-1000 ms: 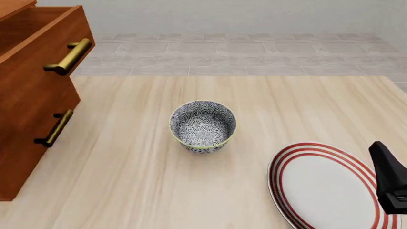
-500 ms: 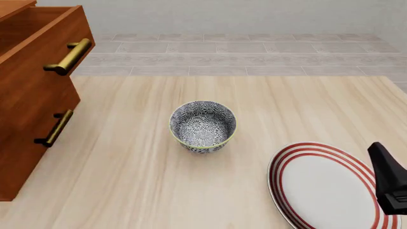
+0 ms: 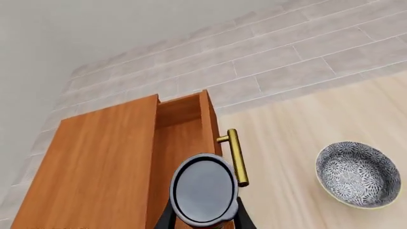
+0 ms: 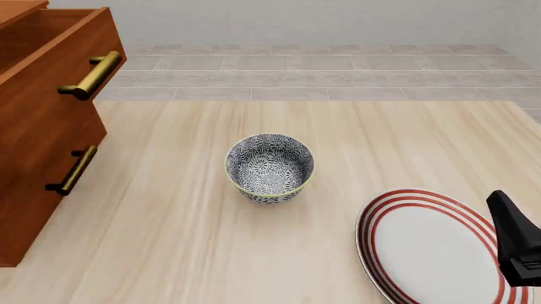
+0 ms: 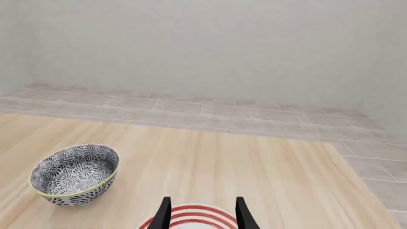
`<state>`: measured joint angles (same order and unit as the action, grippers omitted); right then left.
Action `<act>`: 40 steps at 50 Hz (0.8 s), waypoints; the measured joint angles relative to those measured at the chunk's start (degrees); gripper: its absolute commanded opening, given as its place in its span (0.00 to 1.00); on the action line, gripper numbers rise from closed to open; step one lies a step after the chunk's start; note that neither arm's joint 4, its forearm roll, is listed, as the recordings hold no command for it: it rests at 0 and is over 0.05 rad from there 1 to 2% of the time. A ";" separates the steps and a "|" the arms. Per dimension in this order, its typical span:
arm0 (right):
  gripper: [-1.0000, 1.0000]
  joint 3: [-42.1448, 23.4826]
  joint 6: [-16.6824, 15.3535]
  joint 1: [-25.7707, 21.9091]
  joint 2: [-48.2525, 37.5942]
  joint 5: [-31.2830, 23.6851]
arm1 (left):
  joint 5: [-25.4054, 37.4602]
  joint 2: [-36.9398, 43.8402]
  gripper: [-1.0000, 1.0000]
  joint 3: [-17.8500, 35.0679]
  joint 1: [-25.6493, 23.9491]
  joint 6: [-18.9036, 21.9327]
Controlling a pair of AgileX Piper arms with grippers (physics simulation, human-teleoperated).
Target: Put the ketchup in the top drawer of the cabinet.
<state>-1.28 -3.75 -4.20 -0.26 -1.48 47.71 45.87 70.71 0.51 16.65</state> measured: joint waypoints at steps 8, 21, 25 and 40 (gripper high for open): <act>1.00 -0.05 0.00 -0.04 -0.04 -0.06 | -1.36 1.88 0.00 0.07 2.07 0.16; 1.00 0.01 -0.04 -0.03 -0.09 -0.05 | -4.06 4.72 0.00 -1.02 4.47 0.32; 1.00 0.03 -0.06 -0.02 -0.13 -0.03 | -4.79 5.51 0.00 -1.45 4.86 0.32; 1.00 0.20 -0.04 0.00 -0.21 0.19 | -7.13 7.61 0.00 -3.07 6.47 1.14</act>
<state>-1.08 -3.79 -4.20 -0.46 -1.29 40.58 53.49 67.63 6.98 17.79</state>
